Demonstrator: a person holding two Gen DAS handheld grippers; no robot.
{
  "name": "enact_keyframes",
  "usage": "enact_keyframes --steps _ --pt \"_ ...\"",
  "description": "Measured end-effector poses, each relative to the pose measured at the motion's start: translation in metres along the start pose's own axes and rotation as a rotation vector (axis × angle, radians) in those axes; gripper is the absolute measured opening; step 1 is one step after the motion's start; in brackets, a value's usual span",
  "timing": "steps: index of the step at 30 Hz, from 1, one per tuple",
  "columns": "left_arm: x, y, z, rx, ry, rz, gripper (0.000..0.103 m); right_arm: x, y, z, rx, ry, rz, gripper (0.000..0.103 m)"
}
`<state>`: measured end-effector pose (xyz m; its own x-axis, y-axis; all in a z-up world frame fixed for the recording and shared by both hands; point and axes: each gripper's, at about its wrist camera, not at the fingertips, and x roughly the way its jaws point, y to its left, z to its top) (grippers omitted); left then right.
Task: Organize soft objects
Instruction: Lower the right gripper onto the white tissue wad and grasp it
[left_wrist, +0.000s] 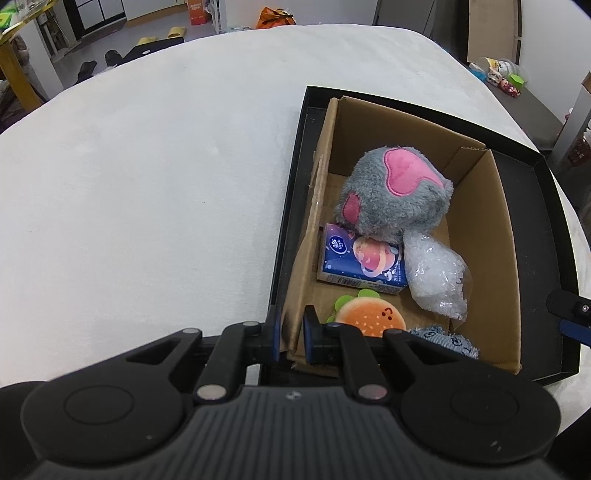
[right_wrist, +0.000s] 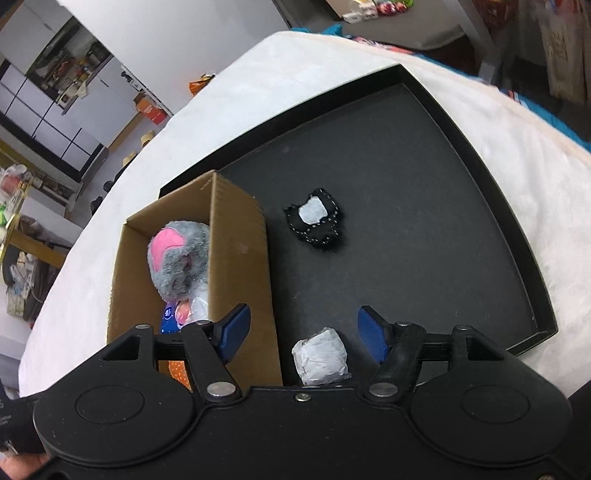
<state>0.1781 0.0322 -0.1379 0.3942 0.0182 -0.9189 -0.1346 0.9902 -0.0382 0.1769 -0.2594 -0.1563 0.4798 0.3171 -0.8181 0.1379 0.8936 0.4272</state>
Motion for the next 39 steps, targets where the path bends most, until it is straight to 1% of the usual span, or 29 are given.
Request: enact_keyframes --steps 4,5,6,16,21,23,27,29,30,31,32,33,36,39 --pt "0.000 -0.002 0.001 0.001 0.003 0.014 0.012 0.010 -0.009 0.001 0.020 0.025 -0.017 0.065" --pt "0.000 -0.002 0.001 0.003 0.003 0.016 0.013 0.012 -0.010 0.001 0.027 0.033 -0.014 0.065" --pt "0.000 -0.002 0.001 0.006 0.004 0.017 0.015 0.014 -0.012 0.000 0.029 0.040 -0.014 0.065" --pt "0.000 -0.006 0.006 0.011 0.018 0.026 0.017 0.036 -0.017 -0.003 0.033 0.093 0.000 0.065" --pt "0.003 -0.013 0.007 0.036 0.026 0.029 0.025 0.047 -0.014 -0.006 0.015 0.136 0.004 0.065" --pt "0.004 -0.015 0.006 0.037 0.027 0.030 0.027 0.052 -0.012 -0.009 0.005 0.157 -0.005 0.064" --pt "0.006 -0.017 0.005 0.052 0.035 0.038 0.028 0.059 -0.008 -0.015 -0.010 0.175 0.009 0.064" --pt "0.007 -0.019 0.005 0.054 0.040 0.044 0.029 0.062 -0.006 -0.018 -0.027 0.180 -0.003 0.061" --pt "0.008 -0.019 0.005 0.055 0.042 0.048 0.029 0.063 -0.006 -0.019 -0.029 0.179 0.004 0.060" --pt "0.008 -0.020 0.005 0.054 0.044 0.051 0.030 0.065 -0.006 -0.019 -0.028 0.181 0.009 0.053" --pt "0.008 -0.021 0.005 0.054 0.043 0.055 0.031 0.067 -0.007 -0.019 -0.028 0.190 0.005 0.042" --pt "0.008 -0.022 0.006 0.056 0.042 0.062 0.031 0.070 -0.008 -0.020 -0.027 0.197 -0.004 0.043" --pt "0.007 -0.025 0.005 0.057 0.040 0.068 0.033 0.067 -0.006 -0.020 -0.050 0.159 -0.011 0.042" --pt "0.006 -0.028 0.005 0.061 0.038 0.077 0.034 0.061 -0.009 -0.019 -0.034 0.128 -0.008 0.042"
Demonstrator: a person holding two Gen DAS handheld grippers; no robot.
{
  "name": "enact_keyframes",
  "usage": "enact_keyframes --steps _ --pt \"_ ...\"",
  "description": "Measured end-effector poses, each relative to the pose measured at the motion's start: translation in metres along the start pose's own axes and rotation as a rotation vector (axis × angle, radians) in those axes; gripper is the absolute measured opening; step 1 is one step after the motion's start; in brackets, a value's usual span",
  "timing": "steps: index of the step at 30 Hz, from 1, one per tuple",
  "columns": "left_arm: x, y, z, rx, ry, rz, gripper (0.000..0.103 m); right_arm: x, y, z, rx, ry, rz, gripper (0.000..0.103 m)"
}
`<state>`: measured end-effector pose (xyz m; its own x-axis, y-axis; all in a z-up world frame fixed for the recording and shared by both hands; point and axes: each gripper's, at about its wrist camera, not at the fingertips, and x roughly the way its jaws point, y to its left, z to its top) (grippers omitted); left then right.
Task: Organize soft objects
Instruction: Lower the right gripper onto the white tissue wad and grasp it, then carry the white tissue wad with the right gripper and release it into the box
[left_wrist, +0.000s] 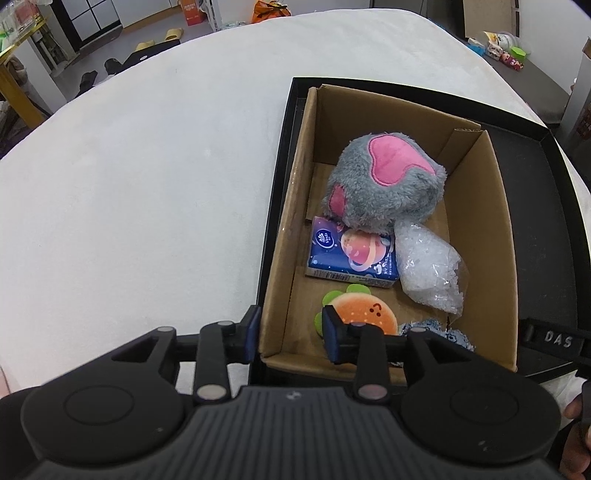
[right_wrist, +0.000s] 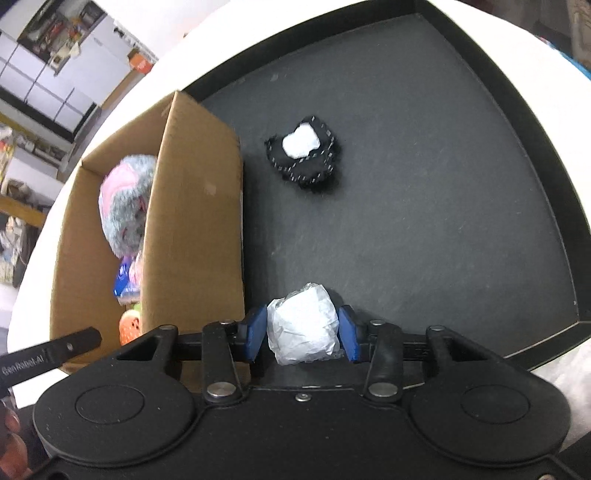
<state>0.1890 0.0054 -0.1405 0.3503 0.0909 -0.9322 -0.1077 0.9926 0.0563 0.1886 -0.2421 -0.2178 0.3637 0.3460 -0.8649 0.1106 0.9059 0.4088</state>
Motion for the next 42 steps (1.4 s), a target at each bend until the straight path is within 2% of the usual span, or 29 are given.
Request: enact_keyframes --steps 12,26,42 --pt "-0.008 -0.003 -0.001 0.017 -0.004 0.015 0.037 -0.020 -0.008 0.006 0.063 -0.063 0.005 0.042" --pt "-0.008 0.000 -0.002 0.004 -0.008 -0.004 0.038 -0.060 0.002 0.016 0.026 -0.179 -0.037 0.042" --pt "-0.009 0.012 0.001 -0.027 -0.024 -0.055 0.038 -0.080 0.033 0.017 -0.078 -0.277 -0.049 0.042"
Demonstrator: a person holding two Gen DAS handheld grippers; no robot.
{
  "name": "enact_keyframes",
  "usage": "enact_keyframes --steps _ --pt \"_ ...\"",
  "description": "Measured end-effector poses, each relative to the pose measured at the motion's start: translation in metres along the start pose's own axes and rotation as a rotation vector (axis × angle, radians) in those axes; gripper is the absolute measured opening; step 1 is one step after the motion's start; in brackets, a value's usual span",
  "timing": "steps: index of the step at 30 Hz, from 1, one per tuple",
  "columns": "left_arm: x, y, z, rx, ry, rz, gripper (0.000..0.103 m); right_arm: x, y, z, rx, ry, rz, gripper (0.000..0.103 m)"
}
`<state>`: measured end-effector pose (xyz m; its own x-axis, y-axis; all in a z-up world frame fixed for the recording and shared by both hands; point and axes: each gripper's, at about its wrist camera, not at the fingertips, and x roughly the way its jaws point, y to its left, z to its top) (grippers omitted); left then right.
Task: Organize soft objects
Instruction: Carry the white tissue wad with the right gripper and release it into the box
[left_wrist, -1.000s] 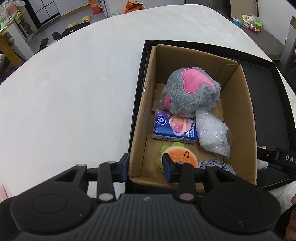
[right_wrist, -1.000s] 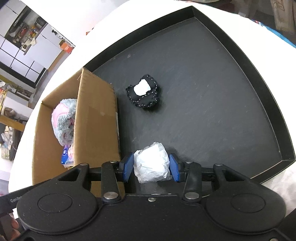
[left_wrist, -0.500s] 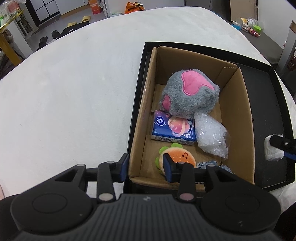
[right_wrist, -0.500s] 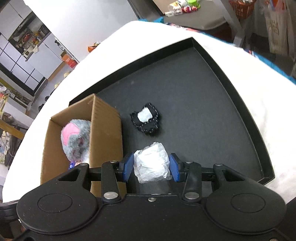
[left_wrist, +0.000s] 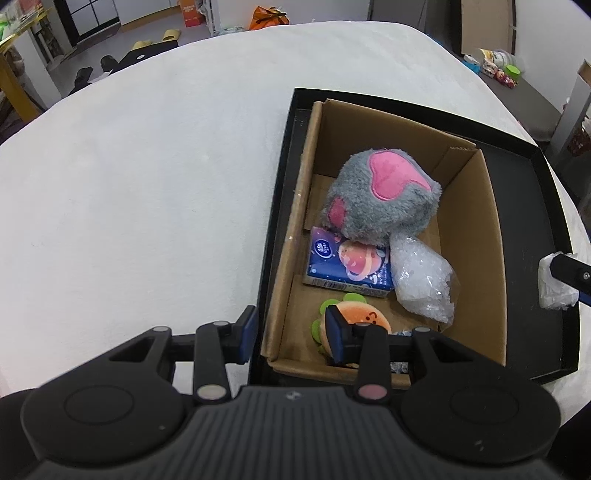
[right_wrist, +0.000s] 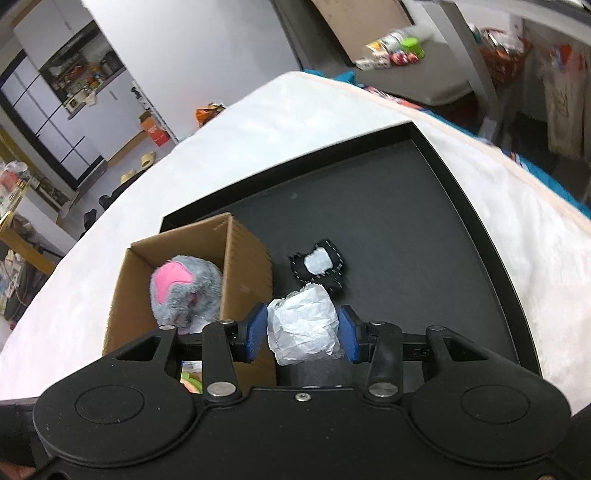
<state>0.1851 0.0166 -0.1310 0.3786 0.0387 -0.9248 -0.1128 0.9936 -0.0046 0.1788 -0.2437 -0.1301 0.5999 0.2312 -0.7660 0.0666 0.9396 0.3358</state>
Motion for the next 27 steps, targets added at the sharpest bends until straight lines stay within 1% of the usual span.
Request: enact_keyframes --steps 5,10,15,20,22,25,26,27 --pt "0.001 0.008 0.002 -0.028 -0.005 -0.010 0.038 -0.007 0.017 0.004 -0.053 -0.047 0.023 0.042" --pt "0.000 0.012 0.002 -0.035 -0.028 -0.013 0.038 -0.011 0.033 0.008 -0.092 -0.079 0.051 0.042" --pt "0.004 0.018 0.002 -0.054 -0.021 -0.040 0.034 -0.012 0.049 0.010 -0.125 -0.083 0.082 0.042" --pt "0.007 0.022 0.002 -0.060 -0.017 -0.055 0.033 -0.008 0.062 0.010 -0.151 -0.071 0.089 0.042" --pt "0.009 0.024 0.001 -0.064 -0.016 -0.061 0.029 -0.006 0.066 0.010 -0.157 -0.066 0.091 0.042" --pt "0.011 0.025 0.001 -0.067 -0.008 -0.074 0.021 -0.004 0.072 0.012 -0.164 -0.063 0.090 0.042" --pt "0.012 0.026 0.000 -0.070 -0.004 -0.079 0.013 -0.003 0.075 0.012 -0.166 -0.063 0.089 0.042" --pt "0.014 0.027 0.000 -0.074 0.001 -0.082 0.013 -0.003 0.077 0.013 -0.169 -0.063 0.089 0.042"
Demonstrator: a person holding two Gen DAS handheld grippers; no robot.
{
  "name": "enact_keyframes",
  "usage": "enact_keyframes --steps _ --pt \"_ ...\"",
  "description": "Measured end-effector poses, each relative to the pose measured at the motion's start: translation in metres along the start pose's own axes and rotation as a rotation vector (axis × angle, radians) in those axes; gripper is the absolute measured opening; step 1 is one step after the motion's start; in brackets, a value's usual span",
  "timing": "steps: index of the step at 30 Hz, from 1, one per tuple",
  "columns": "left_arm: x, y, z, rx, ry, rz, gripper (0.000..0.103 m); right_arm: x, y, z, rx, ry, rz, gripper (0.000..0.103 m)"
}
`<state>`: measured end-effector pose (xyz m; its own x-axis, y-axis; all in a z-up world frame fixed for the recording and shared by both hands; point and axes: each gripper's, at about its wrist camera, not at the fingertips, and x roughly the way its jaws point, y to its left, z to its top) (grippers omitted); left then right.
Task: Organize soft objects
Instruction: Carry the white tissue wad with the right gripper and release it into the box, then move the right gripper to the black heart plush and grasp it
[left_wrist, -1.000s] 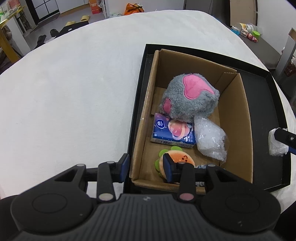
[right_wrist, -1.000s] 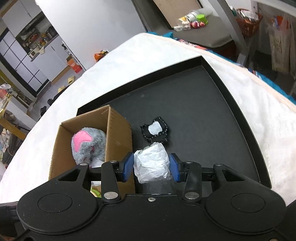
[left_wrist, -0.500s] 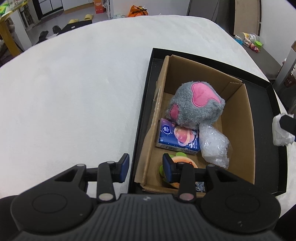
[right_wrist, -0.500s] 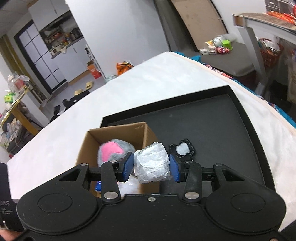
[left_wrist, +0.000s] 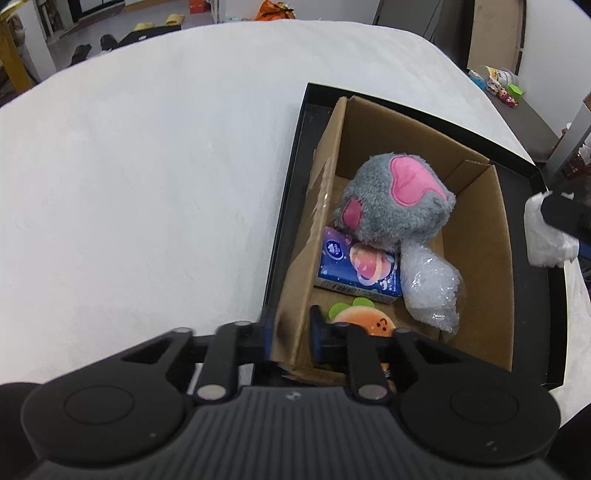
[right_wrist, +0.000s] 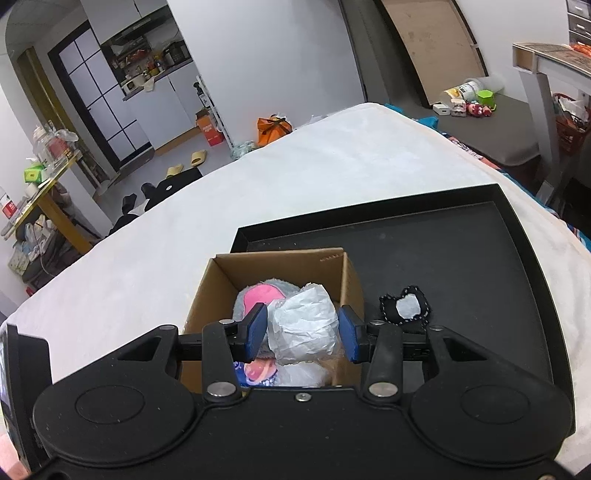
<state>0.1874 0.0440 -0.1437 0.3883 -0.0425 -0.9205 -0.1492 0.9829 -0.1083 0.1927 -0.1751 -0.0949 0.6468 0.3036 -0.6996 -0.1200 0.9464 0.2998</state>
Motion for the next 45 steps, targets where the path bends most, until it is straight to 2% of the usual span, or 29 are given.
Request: enact_keyframes --steps 7,8,11,14,24,34,45 --pt "0.001 0.006 -0.003 -0.028 0.018 -0.013 0.013 0.007 0.009 0.008 -0.013 0.010 0.024 0.045" --pt "0.001 0.007 -0.003 -0.032 0.022 -0.018 0.013 0.007 0.010 0.008 -0.016 0.013 0.019 0.049" --pt "0.001 0.009 -0.002 -0.034 0.027 -0.029 0.013 0.008 0.010 0.008 -0.011 0.020 -0.007 0.051" --pt "0.002 0.010 -0.001 -0.040 0.030 -0.034 0.013 0.008 0.004 0.007 0.008 0.031 -0.011 0.054" --pt "0.002 0.009 0.000 -0.038 0.037 -0.035 0.016 0.008 -0.022 0.002 0.022 0.081 -0.042 0.054" --pt "-0.003 0.004 0.005 -0.036 0.024 -0.011 0.018 0.013 -0.045 0.006 0.025 0.116 -0.028 0.057" --pt "-0.005 -0.003 0.013 -0.032 0.026 0.050 0.027 0.034 -0.069 0.003 0.018 0.159 0.003 0.059"
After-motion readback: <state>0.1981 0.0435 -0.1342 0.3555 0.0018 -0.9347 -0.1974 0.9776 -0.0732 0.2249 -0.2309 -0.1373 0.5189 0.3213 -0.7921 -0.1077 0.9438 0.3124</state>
